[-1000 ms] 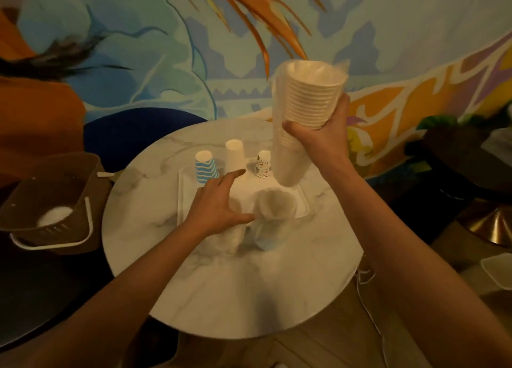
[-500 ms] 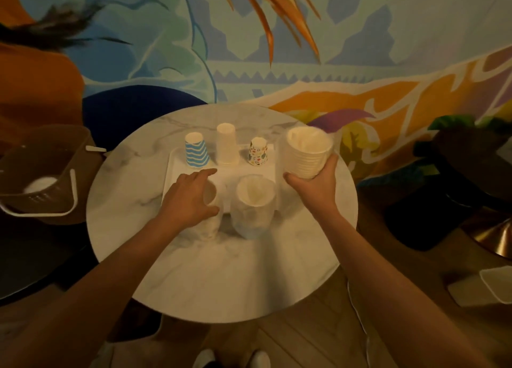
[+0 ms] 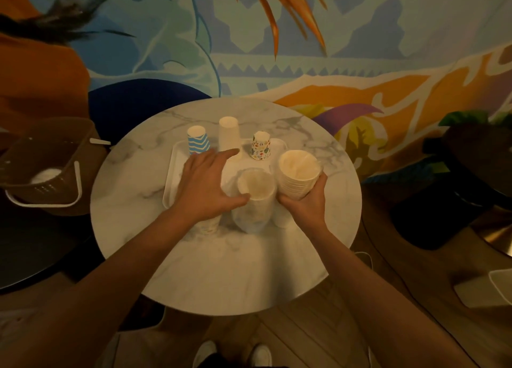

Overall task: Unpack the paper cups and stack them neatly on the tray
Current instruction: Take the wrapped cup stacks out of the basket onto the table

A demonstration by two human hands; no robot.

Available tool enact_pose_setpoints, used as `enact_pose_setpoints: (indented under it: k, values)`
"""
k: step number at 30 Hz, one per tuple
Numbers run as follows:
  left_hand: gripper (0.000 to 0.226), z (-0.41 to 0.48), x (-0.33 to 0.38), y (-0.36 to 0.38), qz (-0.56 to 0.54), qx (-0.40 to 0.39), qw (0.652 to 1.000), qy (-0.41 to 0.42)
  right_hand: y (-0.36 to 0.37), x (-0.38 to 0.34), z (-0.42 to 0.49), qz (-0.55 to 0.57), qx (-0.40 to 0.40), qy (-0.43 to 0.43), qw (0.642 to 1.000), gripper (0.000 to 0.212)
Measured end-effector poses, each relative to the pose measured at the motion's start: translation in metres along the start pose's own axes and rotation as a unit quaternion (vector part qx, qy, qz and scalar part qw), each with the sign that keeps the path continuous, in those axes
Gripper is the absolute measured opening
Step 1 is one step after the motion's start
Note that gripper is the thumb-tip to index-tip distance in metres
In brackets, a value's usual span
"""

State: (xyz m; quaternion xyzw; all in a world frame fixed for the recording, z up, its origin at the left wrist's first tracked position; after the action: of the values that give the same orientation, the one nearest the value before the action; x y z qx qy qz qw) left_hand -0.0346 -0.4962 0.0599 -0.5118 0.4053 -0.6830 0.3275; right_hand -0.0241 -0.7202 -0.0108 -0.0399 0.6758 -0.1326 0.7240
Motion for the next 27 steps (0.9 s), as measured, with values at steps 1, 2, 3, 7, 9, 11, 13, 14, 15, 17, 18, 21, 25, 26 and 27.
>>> enact_pose_setpoints:
  k: [1,2,3,7,9,11,13,14,15,17,18,21,25,26,27]
  values:
    - [0.101,0.003,0.009,0.001,-0.003,-0.005,1.0,0.009,0.001,0.0,0.0,0.0,-0.001,-0.002,1.0,0.095]
    - [0.105,0.006,0.017,0.004,0.003,-0.017,1.0,0.015,0.001,0.0,0.0,0.0,-0.001,-0.003,1.0,0.095]
    - [0.109,0.009,0.023,0.01,0.018,-0.037,0.999,0.018,0.002,-0.001,0.0,-0.002,0.0,-0.005,1.0,0.096]
    - [0.12,0.018,0.033,0.036,0.099,-0.109,0.989,0.011,0.002,0.002,0.0,-0.002,-0.004,0.001,1.0,0.1]
    - [0.12,0.02,0.032,0.042,0.106,-0.115,0.988,0.001,0.002,0.003,-0.001,-0.006,-0.006,0.001,1.0,0.1]
    - [0.118,0.021,0.029,0.044,0.099,-0.111,0.989,-0.01,0.002,0.005,-0.001,-0.011,-0.008,0.003,1.0,0.097]
    - [0.117,0.022,0.026,0.044,0.086,-0.103,0.991,-0.018,0.003,0.007,-0.002,-0.018,-0.011,0.004,1.0,0.094]
    - [0.117,0.022,0.024,0.043,0.083,-0.099,0.991,-0.02,0.004,0.007,-0.002,-0.018,-0.013,0.005,1.0,0.093]
    - [0.116,0.021,0.022,0.042,0.083,-0.097,0.992,-0.022,0.005,0.007,-0.002,-0.017,-0.015,0.006,1.0,0.092]
    - [0.115,0.02,0.02,0.04,0.091,-0.094,0.991,-0.026,0.008,0.007,-0.002,-0.018,-0.018,0.007,1.0,0.09]
    - [0.115,0.02,0.019,0.039,0.095,-0.094,0.991,-0.028,0.01,0.007,-0.002,-0.019,-0.019,0.009,1.0,0.089]
    - [0.112,0.019,0.016,0.038,0.103,-0.092,0.99,-0.033,0.015,0.009,-0.002,-0.031,-0.025,0.009,0.999,0.088]
    - [0.11,0.018,0.014,0.037,0.091,-0.086,0.992,-0.035,0.015,0.01,-0.003,-0.033,-0.033,0.005,0.999,0.087]
    - [0.11,0.018,0.014,0.036,0.083,-0.083,0.993,-0.032,0.014,0.009,-0.002,-0.032,-0.033,0.005,0.999,0.088]
    - [0.109,0.018,0.014,0.034,0.072,-0.078,0.994,-0.027,0.012,0.006,-0.002,-0.029,-0.031,0.004,0.999,0.09]
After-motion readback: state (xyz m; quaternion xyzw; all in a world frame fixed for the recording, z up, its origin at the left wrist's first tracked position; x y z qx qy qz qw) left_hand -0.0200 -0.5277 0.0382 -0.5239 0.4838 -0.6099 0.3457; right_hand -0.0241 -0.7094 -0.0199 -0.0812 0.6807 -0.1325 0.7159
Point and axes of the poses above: each hand's wrist, its own z-axis towards the middle knuckle, its own y-axis out of the palm, x = y × z, the point moved 7 cm from there along z, towards the middle knuckle, and after that the axes turned 8 degrees about -x, right-handed, at the moved point
